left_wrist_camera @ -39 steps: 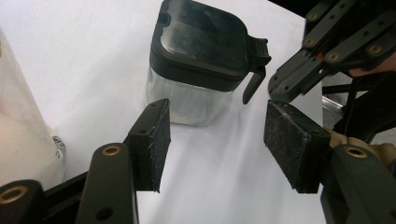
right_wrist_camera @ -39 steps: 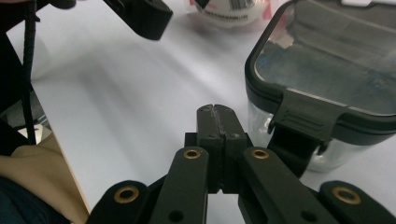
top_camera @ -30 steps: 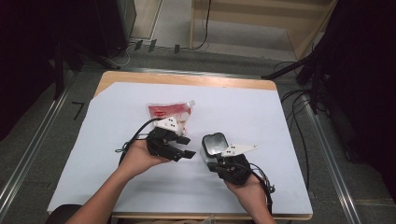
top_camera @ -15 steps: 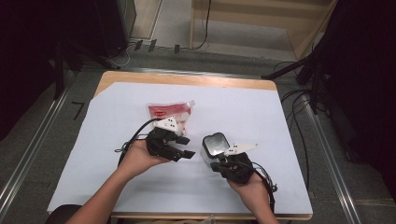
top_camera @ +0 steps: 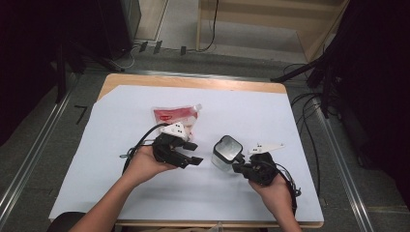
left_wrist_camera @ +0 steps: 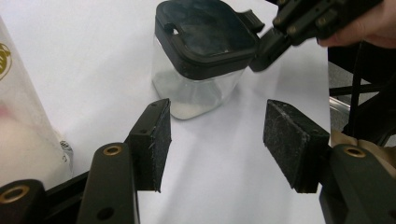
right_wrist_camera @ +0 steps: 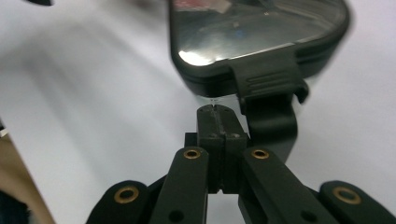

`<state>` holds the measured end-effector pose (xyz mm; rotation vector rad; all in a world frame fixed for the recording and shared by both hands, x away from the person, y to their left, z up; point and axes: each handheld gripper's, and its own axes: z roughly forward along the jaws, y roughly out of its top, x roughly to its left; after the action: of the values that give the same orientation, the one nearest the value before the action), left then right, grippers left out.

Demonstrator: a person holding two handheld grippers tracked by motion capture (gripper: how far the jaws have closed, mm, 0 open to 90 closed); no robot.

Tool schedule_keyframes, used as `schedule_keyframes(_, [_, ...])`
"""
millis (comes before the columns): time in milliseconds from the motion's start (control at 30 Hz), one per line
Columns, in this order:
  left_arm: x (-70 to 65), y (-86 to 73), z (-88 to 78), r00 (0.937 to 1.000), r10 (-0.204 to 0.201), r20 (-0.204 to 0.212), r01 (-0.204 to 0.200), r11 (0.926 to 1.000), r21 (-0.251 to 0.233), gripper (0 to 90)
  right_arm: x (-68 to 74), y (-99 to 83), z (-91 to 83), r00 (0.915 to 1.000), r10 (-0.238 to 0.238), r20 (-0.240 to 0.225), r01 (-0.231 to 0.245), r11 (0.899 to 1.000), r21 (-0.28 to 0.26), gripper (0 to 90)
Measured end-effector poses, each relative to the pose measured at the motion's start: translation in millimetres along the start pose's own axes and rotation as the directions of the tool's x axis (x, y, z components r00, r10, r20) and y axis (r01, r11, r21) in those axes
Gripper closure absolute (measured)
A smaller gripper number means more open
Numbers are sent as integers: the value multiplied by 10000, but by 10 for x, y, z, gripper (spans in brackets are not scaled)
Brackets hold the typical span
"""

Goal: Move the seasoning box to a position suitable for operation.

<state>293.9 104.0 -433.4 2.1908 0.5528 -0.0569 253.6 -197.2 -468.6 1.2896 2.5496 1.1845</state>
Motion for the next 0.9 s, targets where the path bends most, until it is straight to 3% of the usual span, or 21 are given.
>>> schedule_keyframes(233, [-9, -7, 34, 10000, 68, 38, -68, 9999, 148, 424, -198, -12, -123, 9986, 399, 360, -392, 9991, -183, 900])
schedule_keyframes(533, [-30, 24, 209, 9994, 317, 112, -317, 9995, 10, 413, -394, -29, -259, 9932, 746, 892, -705, 9963, -483, 900])
schedule_keyframes(667, [-31, 77, 285, 9990, 447, 97, -448, 9989, 141, 411, -468, -10, -246, 9910, 839, 1039, -789, 9955, -521, 900])
schedule_keyframes(800, [-52, 150, 363, 9979, 583, -287, -577, 9981, 204, 377, -521, 38, -196, 9881, 808, 1311, -742, 9957, -549, 900])
schedule_keyframes(900, [-55, 175, 414, 9984, 434, -356, -426, 9988, 230, 322, -556, 64, -171, 9877, 923, 1263, -844, 9942, -667, 900])
